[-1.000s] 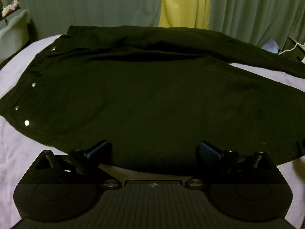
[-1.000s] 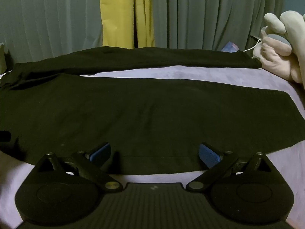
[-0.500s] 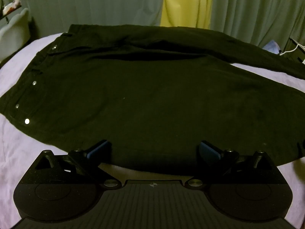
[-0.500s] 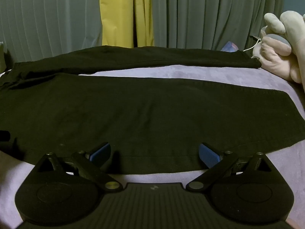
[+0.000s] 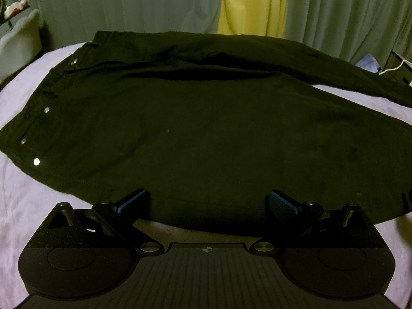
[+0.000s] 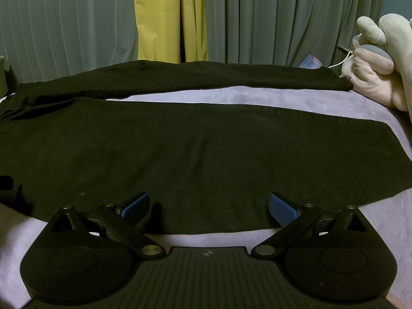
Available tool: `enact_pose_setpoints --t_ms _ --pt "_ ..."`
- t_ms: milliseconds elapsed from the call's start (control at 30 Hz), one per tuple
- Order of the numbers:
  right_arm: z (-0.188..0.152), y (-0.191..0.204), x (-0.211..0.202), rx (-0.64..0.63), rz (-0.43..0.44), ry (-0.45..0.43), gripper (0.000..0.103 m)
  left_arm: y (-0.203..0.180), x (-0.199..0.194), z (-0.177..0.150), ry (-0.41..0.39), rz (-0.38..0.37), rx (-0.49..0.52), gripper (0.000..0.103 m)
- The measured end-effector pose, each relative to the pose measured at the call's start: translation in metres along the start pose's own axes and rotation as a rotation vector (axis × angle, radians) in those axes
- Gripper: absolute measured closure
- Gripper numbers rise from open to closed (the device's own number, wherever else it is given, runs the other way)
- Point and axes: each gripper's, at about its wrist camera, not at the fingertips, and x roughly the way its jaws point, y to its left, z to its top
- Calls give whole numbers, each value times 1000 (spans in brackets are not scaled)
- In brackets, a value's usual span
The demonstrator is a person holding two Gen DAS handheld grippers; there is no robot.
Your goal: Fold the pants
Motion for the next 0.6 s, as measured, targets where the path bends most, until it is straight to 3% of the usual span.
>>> enact_pose_setpoints --t_ms 600 --pt "-5 -2 -1 -2 1 3 4 3 1 -4 2 0 -3 0"
